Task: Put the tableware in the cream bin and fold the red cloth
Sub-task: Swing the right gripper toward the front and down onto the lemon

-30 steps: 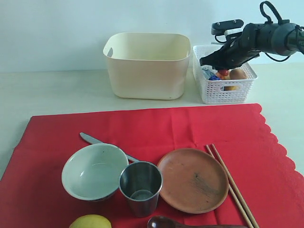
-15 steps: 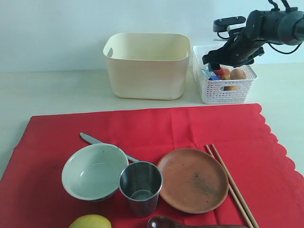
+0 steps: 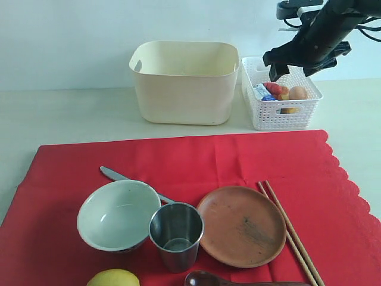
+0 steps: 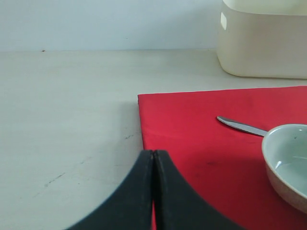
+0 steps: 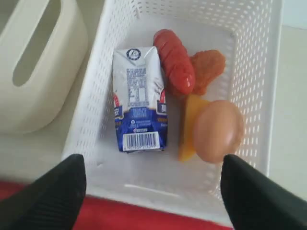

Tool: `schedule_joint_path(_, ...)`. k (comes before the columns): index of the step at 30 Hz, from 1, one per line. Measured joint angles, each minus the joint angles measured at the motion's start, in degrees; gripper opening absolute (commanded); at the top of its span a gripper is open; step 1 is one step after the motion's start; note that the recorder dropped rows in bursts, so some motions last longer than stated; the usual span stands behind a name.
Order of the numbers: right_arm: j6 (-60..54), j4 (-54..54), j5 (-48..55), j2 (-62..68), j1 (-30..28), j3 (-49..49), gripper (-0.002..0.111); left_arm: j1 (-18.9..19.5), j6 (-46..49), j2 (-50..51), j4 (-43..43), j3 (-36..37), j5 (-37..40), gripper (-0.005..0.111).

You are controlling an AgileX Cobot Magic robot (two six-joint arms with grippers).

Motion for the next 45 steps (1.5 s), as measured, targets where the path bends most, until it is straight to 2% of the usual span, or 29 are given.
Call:
schedule_joint_path(13, -0.1, 0.5, -6.6, -19.3, 0.7, 22.8, 0.074, 0.0, 0.0, 0.0, 0.0, 0.0, 0.0, 0.0)
schedule_joint_path(20, -5.4, 7.1, -7.7, -32.8, 0.7, 32.9, 0.074, 0.0, 0.0, 0.0, 0.0, 0.0, 0.0, 0.0)
schedule_joint_path(22, -9.2, 11.5, -7.9, -36.5, 0.7, 35.7, 0.074, 0.0, 0.0, 0.0, 0.0, 0.0, 0.0, 0.0)
schedule_joint_path(27, -38.2, 42.8, -4.4, -50.5, 0.7, 44.7, 0.074, 0.0, 0.0, 0.0, 0.0, 0.0, 0.0, 0.0)
schedule_joint_path(29, -48.6, 53.1, -1.7, -53.6, 0.7, 47.7, 0.074, 0.0, 0.0, 0.0, 0.0, 0.0, 0.0, 0.0)
schedule_joint_path(31, -54.4, 58.5, 0.2, -55.0, 0.8, 48.7, 0.074, 0.0, 0.0, 0.0, 0.0, 0.0, 0.0, 0.0)
schedule_joint_path(35, -58.3, 61.8, 2.6, -55.8, 1.1, 48.7, 0.074, 0.0, 0.0, 0.0, 0.0, 0.0, 0.0, 0.0)
schedule_joint_path(37, -60.1, 61.8, 2.5, -55.8, 3.3, 48.7, 0.074, 0.0, 0.0, 0.0, 0.0, 0.0, 0.0, 0.0)
schedule_joint_path(40, -61.0, 58.9, 2.4, -55.8, 9.9, 48.7, 0.074, 0.0, 0.0, 0.0, 0.0, 0.0, 0.0, 0.0)
schedule_joint_path(45, -60.9, 51.2, 1.8, -55.8, 17.0, 48.7, 0.074, 0.0, 0.0, 0.0, 0.0, 0.0, 0.0, 0.0)
